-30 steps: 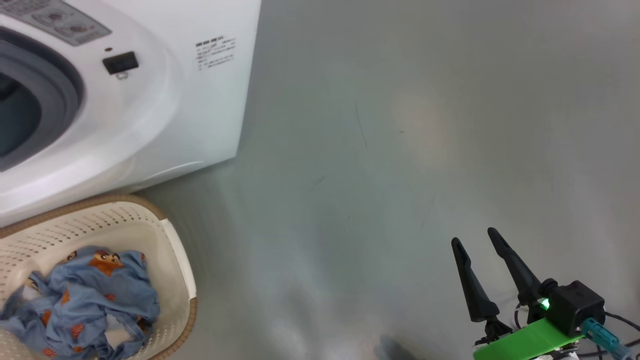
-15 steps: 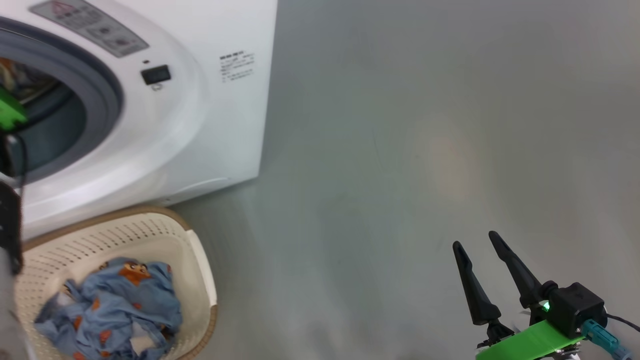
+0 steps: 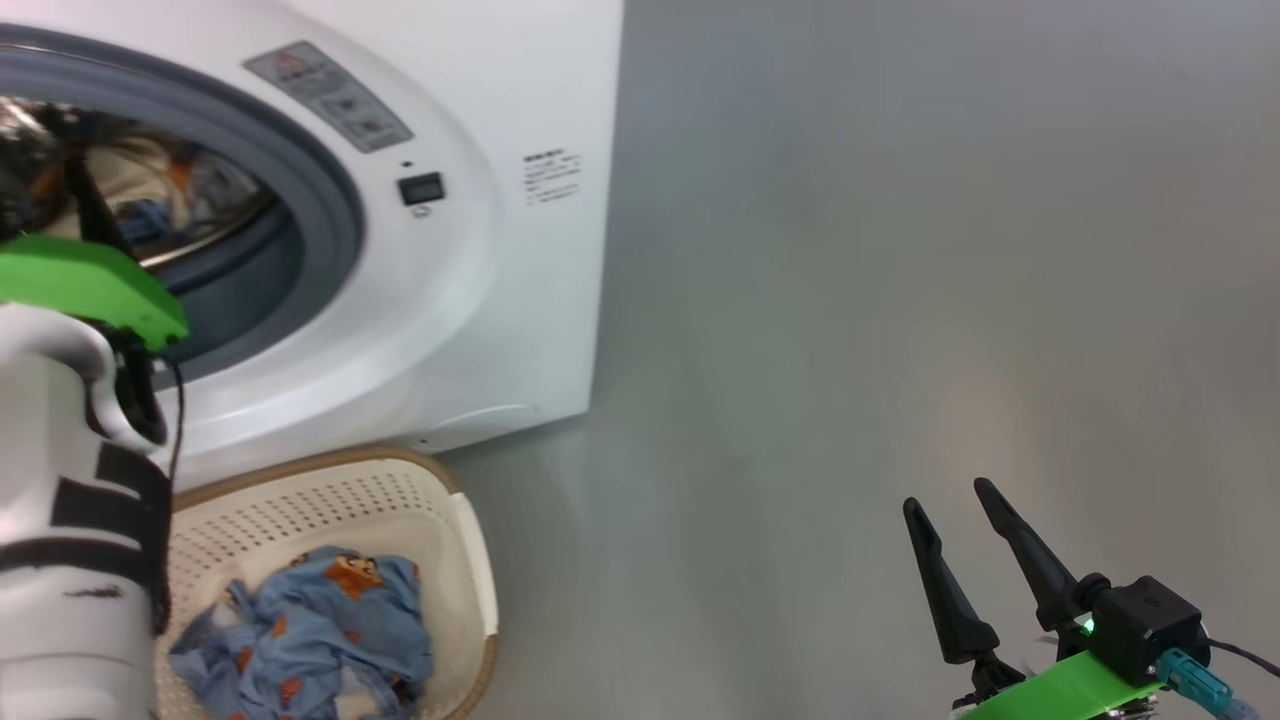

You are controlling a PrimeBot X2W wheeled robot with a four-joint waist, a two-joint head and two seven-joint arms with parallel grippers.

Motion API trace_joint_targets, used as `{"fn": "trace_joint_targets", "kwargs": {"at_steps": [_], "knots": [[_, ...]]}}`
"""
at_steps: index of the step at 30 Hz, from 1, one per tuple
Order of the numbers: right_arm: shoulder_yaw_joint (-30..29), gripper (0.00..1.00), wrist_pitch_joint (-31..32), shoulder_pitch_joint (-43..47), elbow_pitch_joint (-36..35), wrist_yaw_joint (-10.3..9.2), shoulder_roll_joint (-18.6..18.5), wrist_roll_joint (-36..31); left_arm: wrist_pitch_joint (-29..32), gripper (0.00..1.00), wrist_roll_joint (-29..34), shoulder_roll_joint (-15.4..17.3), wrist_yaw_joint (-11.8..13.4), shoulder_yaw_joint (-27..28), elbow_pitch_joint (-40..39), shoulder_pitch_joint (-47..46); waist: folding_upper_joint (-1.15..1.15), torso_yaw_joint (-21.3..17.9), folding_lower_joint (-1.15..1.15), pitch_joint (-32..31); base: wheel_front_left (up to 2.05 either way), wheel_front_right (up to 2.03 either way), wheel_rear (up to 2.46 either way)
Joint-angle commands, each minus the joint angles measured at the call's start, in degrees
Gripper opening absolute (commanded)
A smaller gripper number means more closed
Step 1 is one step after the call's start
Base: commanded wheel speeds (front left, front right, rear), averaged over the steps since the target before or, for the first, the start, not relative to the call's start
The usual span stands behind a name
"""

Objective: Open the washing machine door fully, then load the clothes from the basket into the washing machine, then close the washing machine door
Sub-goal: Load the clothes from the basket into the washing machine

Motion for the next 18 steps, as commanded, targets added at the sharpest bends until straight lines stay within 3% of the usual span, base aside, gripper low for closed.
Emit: {"fn": "trace_joint_targets", "kwargs": {"at_steps": [1, 18], "knots": [[1.22, 1.0, -0.27, 0.6, -1.05, 0.08, -0.66, 0.49, -0.35, 1.0, -0.41, 1.87, -0.48, 0.98, -1.81, 1.28, 0.0, 1.91, 0.0, -1.94, 0.0, 0.0, 0.0], [-1.55, 1.0, -0.27, 2.14, -0.96, 0.08, 0.27, -0.09, -0.36, 1.0, -0.42, -4.18, -7.23, 2.8, -16.73, 19.25, 0.0, 6.08, 0.0, -10.33, 0.0, 0.0, 0.0]]}}
